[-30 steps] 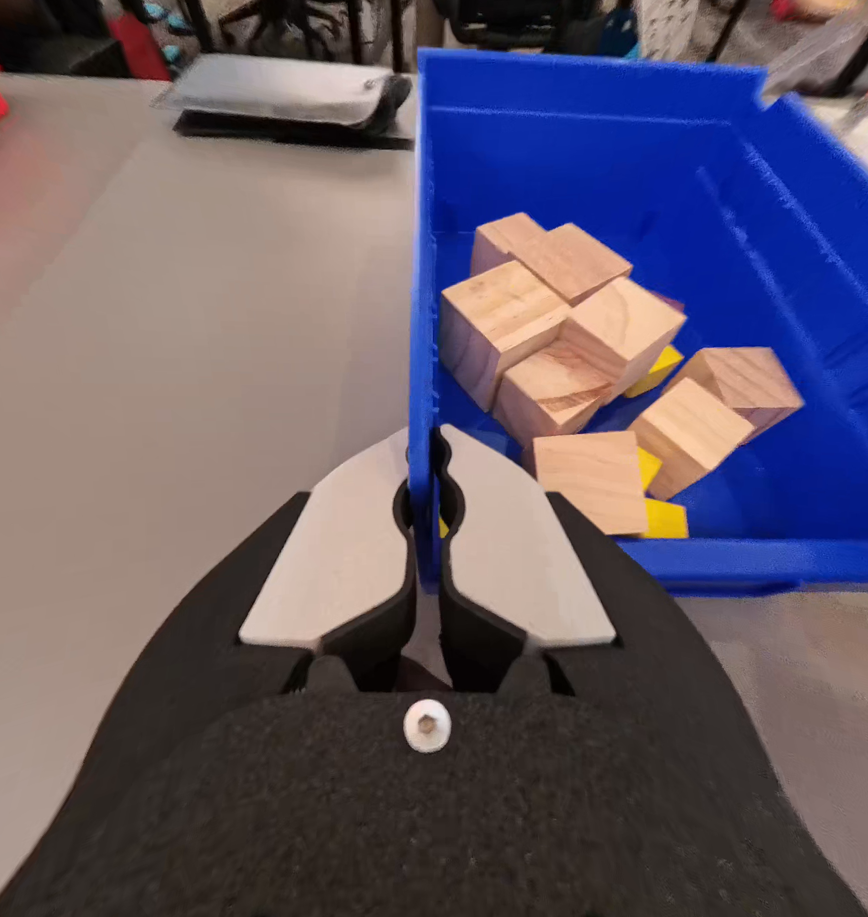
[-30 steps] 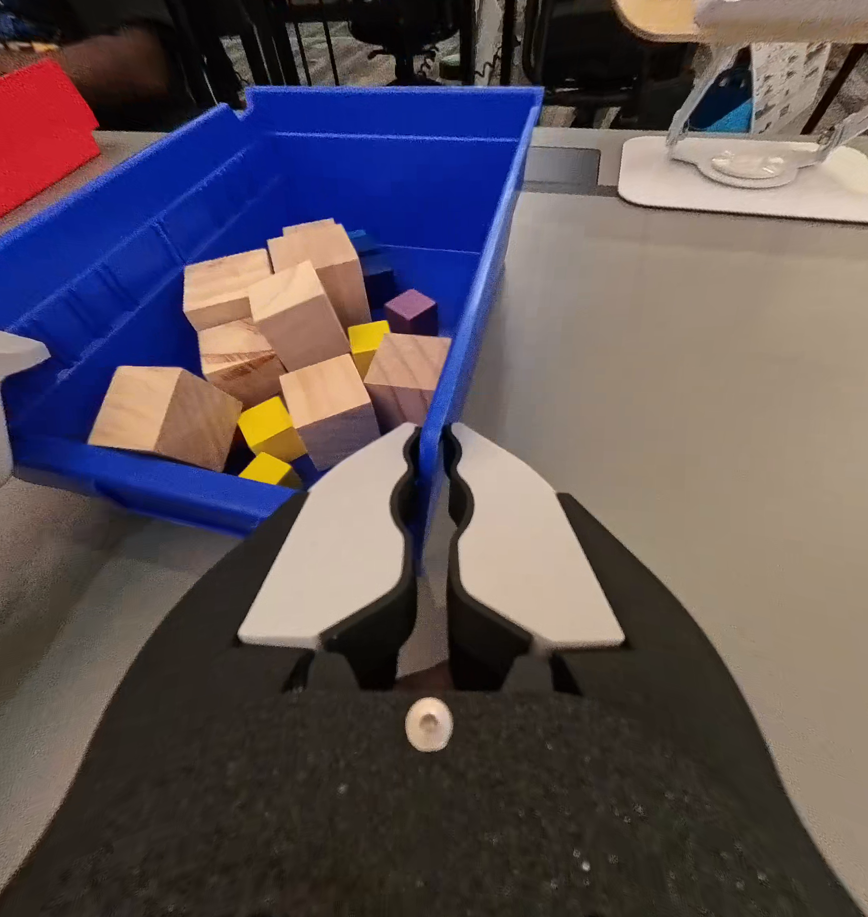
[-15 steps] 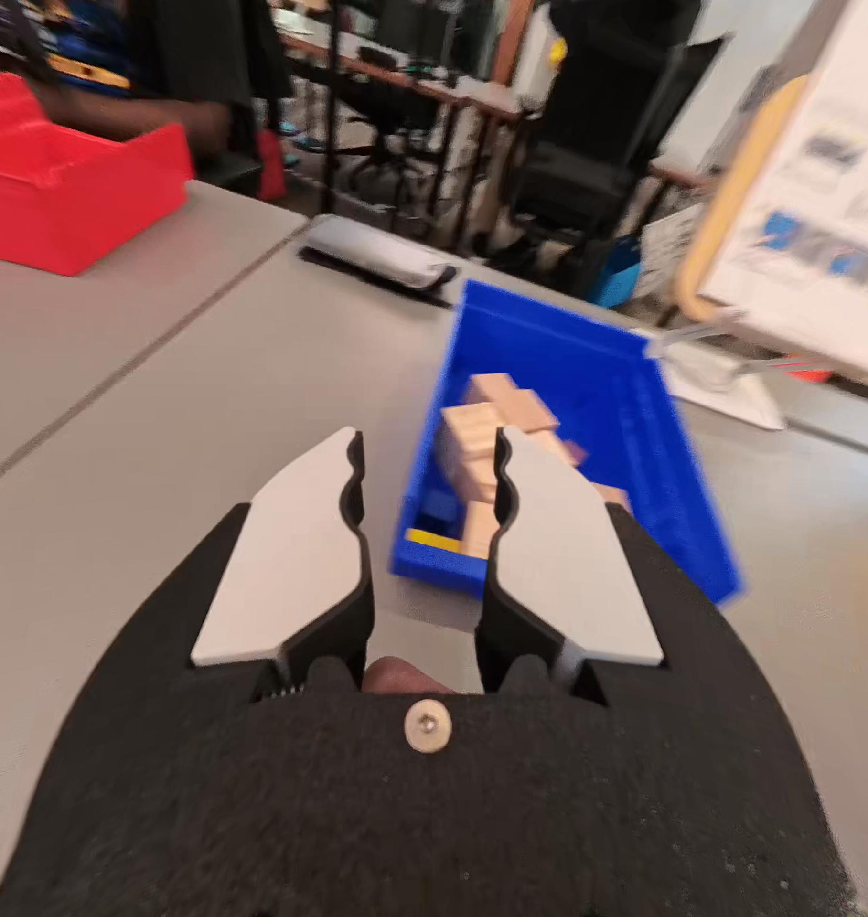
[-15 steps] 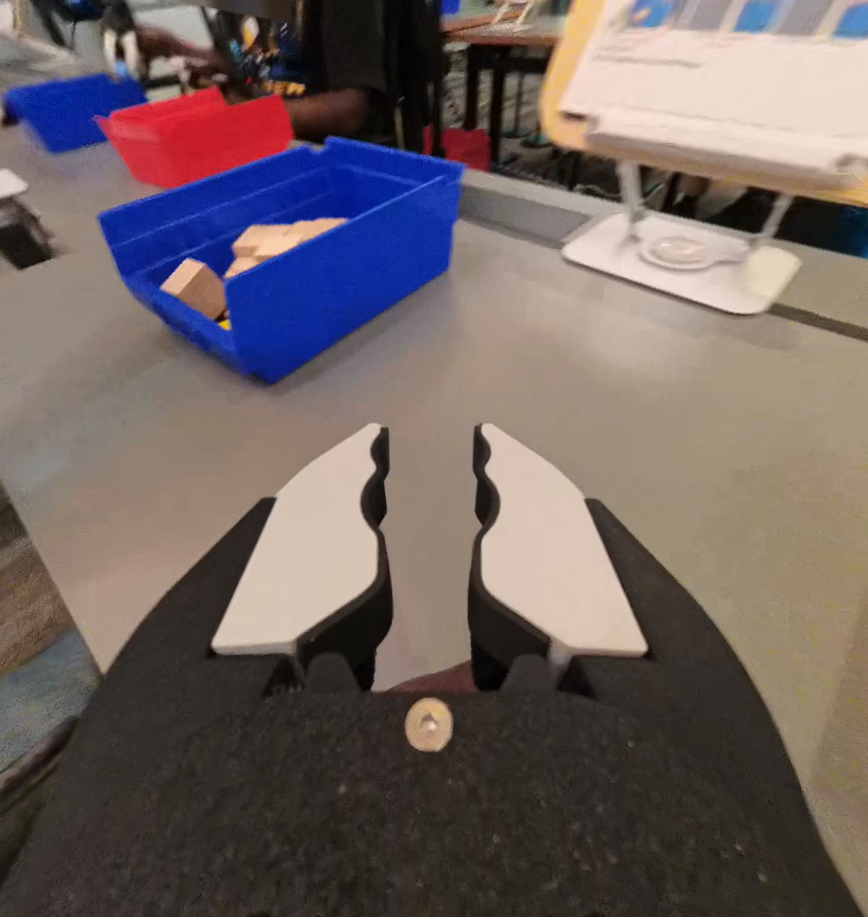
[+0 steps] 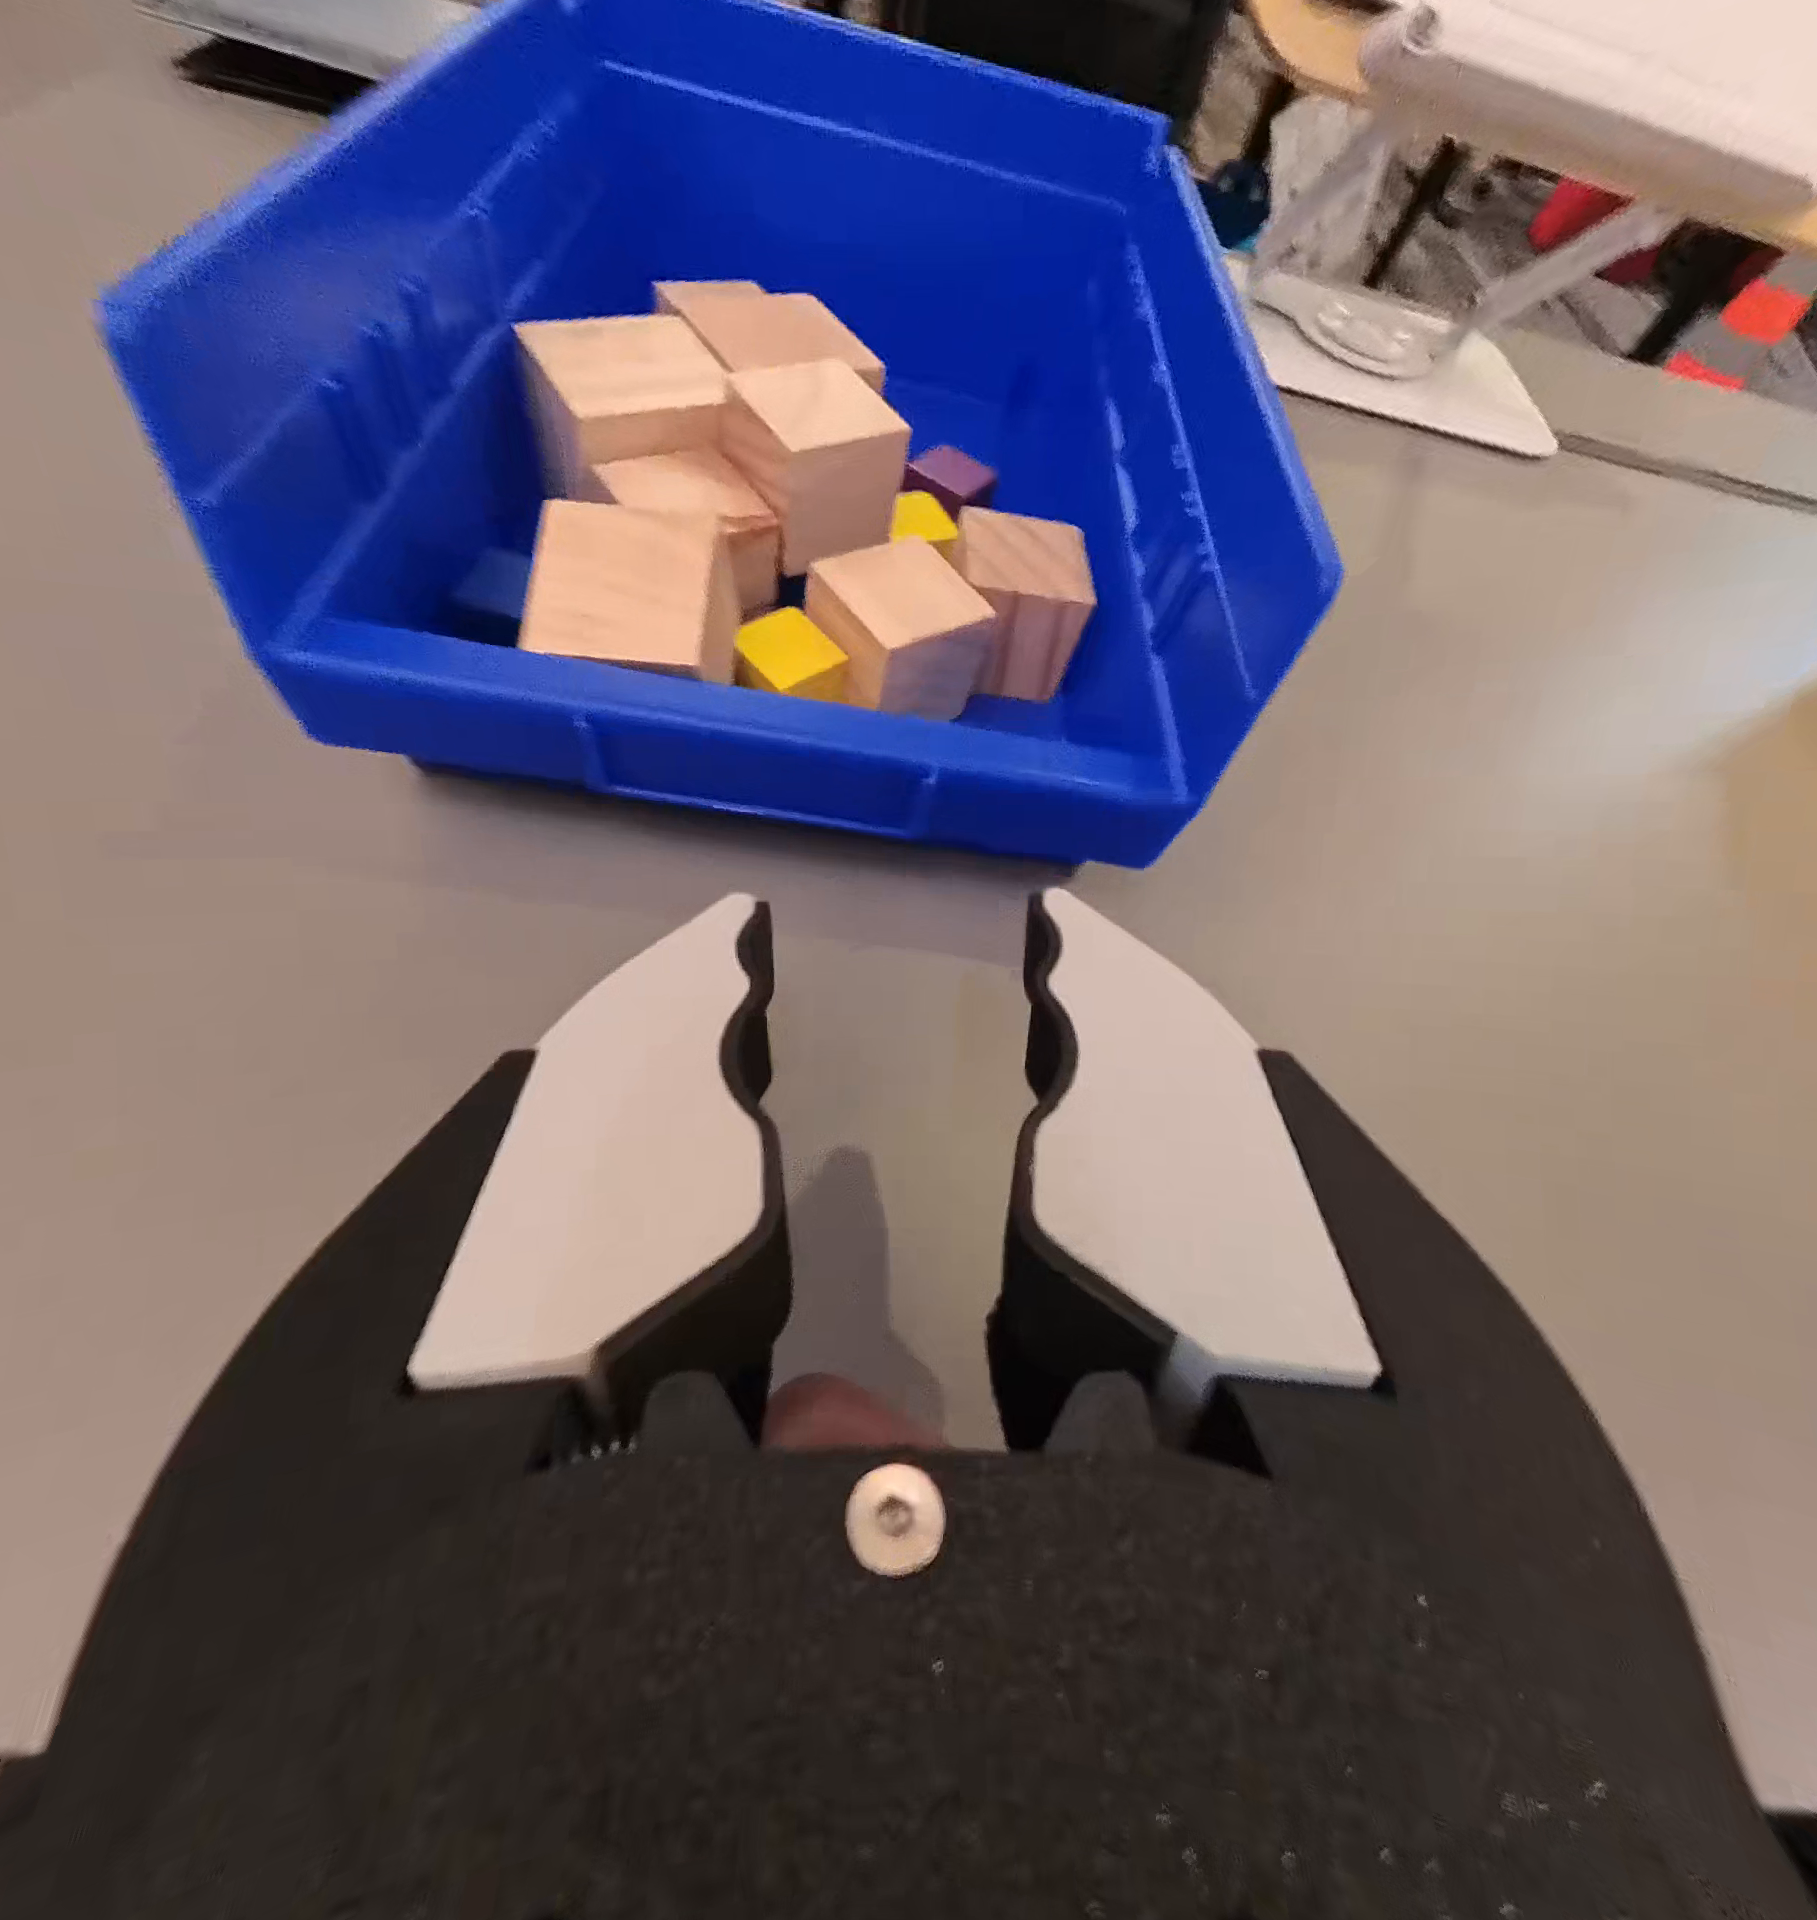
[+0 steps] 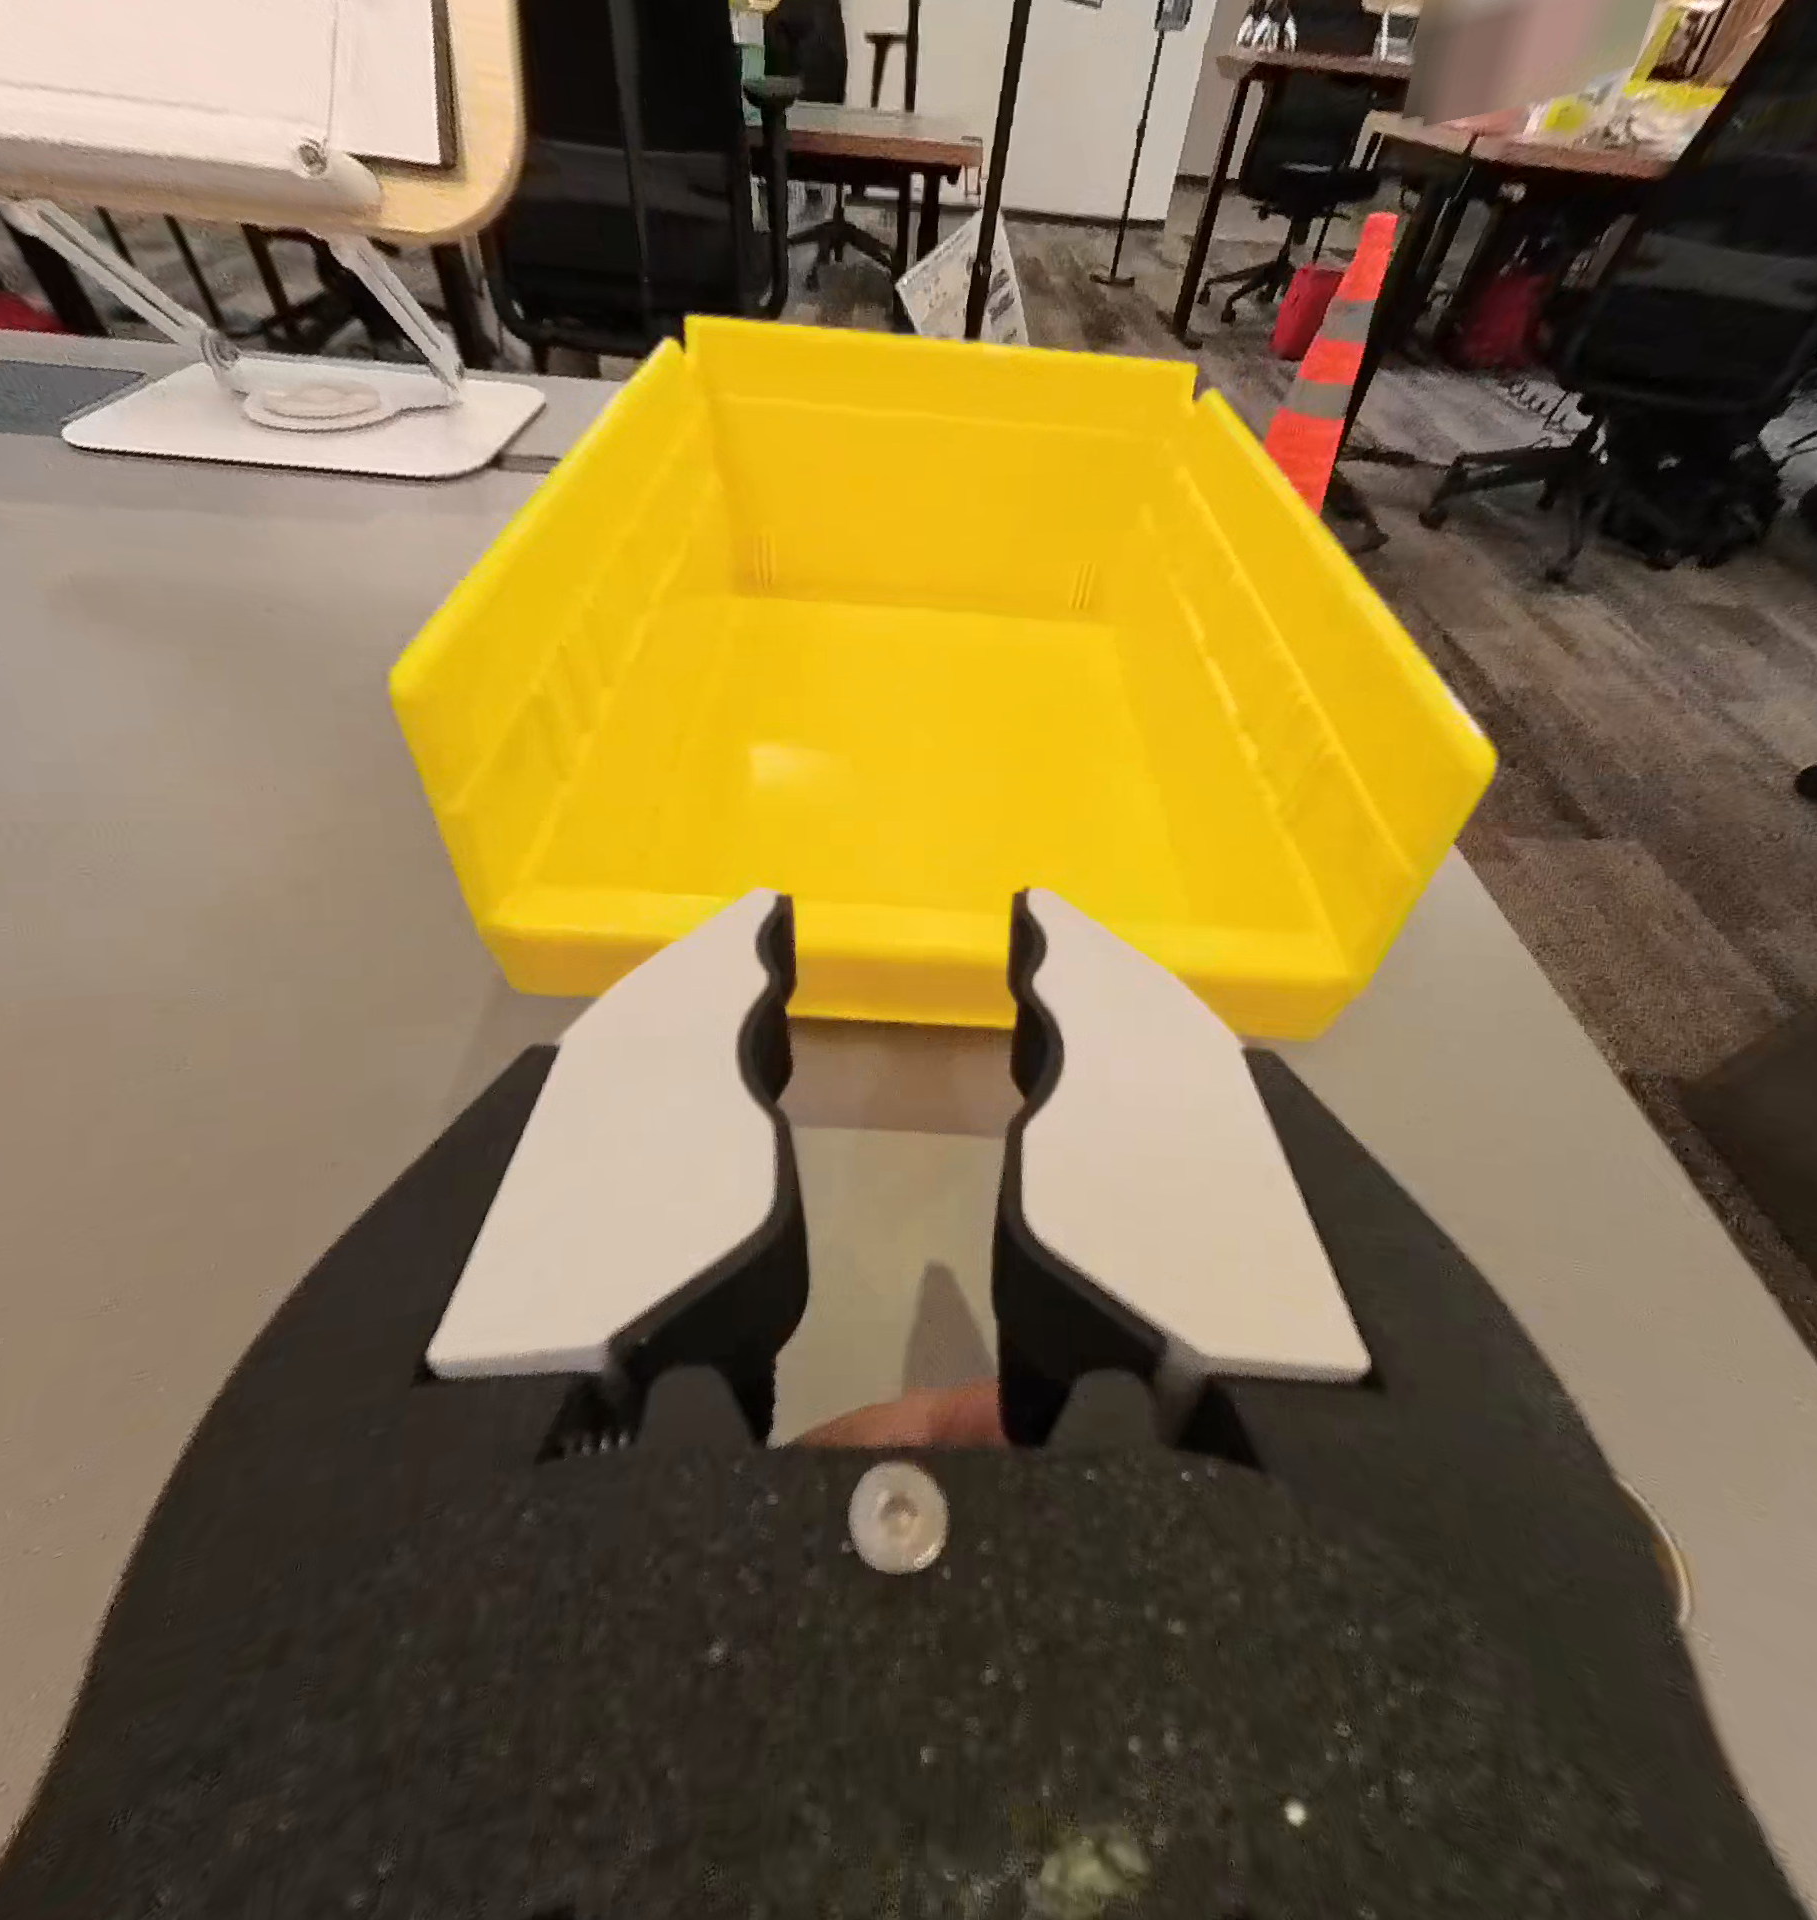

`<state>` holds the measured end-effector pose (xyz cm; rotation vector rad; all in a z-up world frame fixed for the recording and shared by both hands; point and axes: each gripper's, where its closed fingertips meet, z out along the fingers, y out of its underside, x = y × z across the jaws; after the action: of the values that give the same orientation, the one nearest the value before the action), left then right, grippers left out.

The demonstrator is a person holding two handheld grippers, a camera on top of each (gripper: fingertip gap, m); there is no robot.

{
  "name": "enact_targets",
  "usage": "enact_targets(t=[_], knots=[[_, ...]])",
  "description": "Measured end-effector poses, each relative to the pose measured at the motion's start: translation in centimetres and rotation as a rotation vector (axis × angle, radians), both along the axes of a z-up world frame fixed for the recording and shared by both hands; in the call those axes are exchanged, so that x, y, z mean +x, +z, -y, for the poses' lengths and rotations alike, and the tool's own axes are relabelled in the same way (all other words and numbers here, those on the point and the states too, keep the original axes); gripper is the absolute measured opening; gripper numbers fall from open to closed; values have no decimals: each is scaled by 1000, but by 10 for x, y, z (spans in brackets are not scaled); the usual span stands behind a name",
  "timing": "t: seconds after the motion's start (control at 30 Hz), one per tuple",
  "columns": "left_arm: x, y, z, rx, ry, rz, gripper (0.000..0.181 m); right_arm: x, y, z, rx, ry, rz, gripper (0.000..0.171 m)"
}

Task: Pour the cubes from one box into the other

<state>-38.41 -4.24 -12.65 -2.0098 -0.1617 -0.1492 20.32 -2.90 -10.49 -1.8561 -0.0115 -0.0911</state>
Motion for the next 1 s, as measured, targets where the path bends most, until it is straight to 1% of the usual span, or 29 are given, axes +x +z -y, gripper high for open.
enact_targets(t=[0.1,0.2,0.3,0.4,0.5,0.6,0.67,0.77,0.87,0.93,0.97,1.0], knots=[[8,-1,1,-2,-35,10,44,1,-9,-3,-18,6,-36,41],[11,-3,5,-9,-50,2,43,2,-4,-1,-2,0,-56,41],[13,1,7,9,-61,9,42,-5,0,1,14,8,1,40],[11,-2,6,-2,-61,-15,41,-13,2,0,18,16,42,41],[6,-2,3,-2,-52,3,42,-18,1,-2,12,27,82,41],[-3,-1,2,-1,-36,-3,42,-26,0,-1,3,51,85,42],[-16,3,0,13,-17,-35,45,-33,2,1,10,67,71,42],[-59,11,-13,8,29,-180,55,-45,4,4,16,102,89,42],[-103,16,-33,-24,47,-196,58,-62,7,5,26,139,132,42],[-132,17,-49,-34,70,-201,57,-74,11,7,41,161,164,42],[-136,15,-58,-44,37,-174,50,-81,11,8,44,174,174,42],[-137,11,-66,-60,-12,-150,35,-89,11,9,44,191,170,42]])
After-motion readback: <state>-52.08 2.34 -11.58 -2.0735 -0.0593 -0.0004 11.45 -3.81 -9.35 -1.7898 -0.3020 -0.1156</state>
